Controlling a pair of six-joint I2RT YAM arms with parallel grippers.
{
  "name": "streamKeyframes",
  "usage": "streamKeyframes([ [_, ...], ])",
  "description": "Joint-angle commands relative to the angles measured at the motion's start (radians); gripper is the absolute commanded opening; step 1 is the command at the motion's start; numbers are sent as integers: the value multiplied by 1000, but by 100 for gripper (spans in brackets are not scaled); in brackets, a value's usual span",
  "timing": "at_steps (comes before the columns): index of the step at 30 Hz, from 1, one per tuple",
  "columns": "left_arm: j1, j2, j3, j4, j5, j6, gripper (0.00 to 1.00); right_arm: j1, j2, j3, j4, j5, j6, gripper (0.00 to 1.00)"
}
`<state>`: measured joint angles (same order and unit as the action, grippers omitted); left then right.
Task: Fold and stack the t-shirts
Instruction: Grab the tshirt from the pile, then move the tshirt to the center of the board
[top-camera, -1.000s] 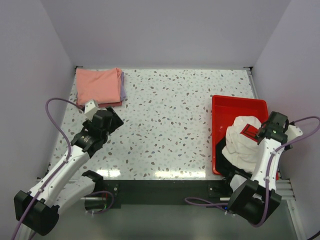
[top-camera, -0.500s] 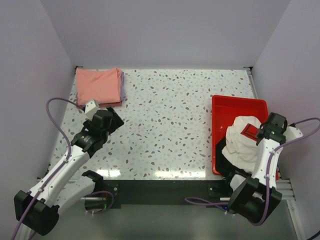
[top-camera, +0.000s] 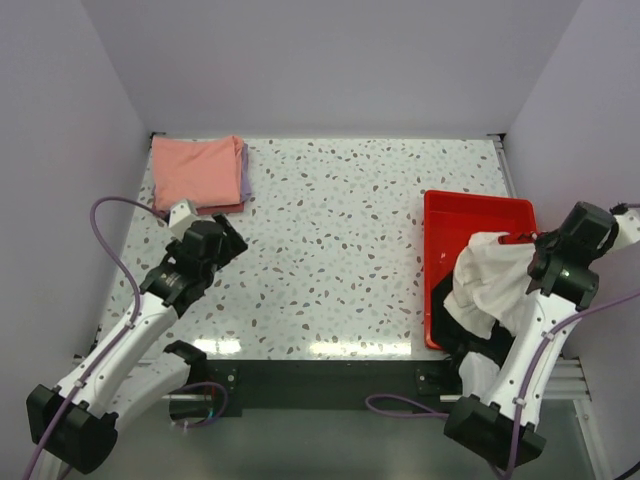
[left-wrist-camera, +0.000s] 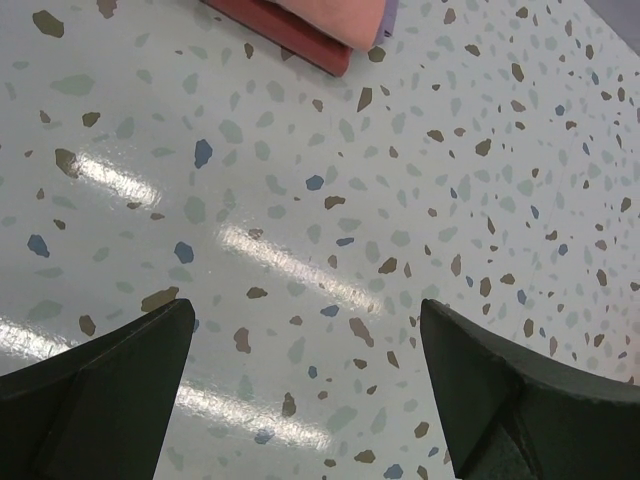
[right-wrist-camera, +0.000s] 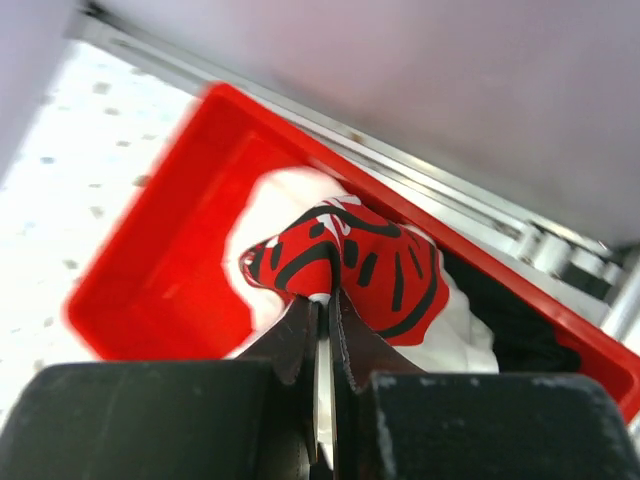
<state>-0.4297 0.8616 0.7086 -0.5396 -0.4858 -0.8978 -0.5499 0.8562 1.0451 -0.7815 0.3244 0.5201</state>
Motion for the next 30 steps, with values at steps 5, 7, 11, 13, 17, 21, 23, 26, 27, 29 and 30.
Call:
streamKeyframes([
  [5,-3,-38,28,-9,-8,-4,100,-1,36,272,10,-321,-72,0],
  [7,-3,-44,35,-19,-11,-10,100,7,69,349,20,-405,-71,0],
  [11,-3,-53,46,-36,6,-27,100,62,136,492,34,-439,-71,0],
  [13,-3,-64,39,-39,15,-32,100,126,184,582,42,-438,-71,0],
  [17,-3,-81,40,-66,27,-33,100,370,332,781,21,-357,-126,0],
  [21,-3,-93,35,-114,9,-36,100,531,472,949,-13,-274,-167,0],
  [23,-1,-98,29,-137,9,-46,100,589,512,1034,-9,-263,-175,0],
  [26,-1,-104,31,-146,23,-50,100,694,598,1178,-4,-248,-190,0],
  [27,-3,-107,31,-146,26,-50,100,753,622,1220,-12,-251,-196,0],
  [29,-1,-111,28,-152,23,-52,100,803,701,1326,-10,-281,-210,0],
  [30,-3,-111,26,-154,21,-50,100,850,728,1357,-4,-280,-212,0],
])
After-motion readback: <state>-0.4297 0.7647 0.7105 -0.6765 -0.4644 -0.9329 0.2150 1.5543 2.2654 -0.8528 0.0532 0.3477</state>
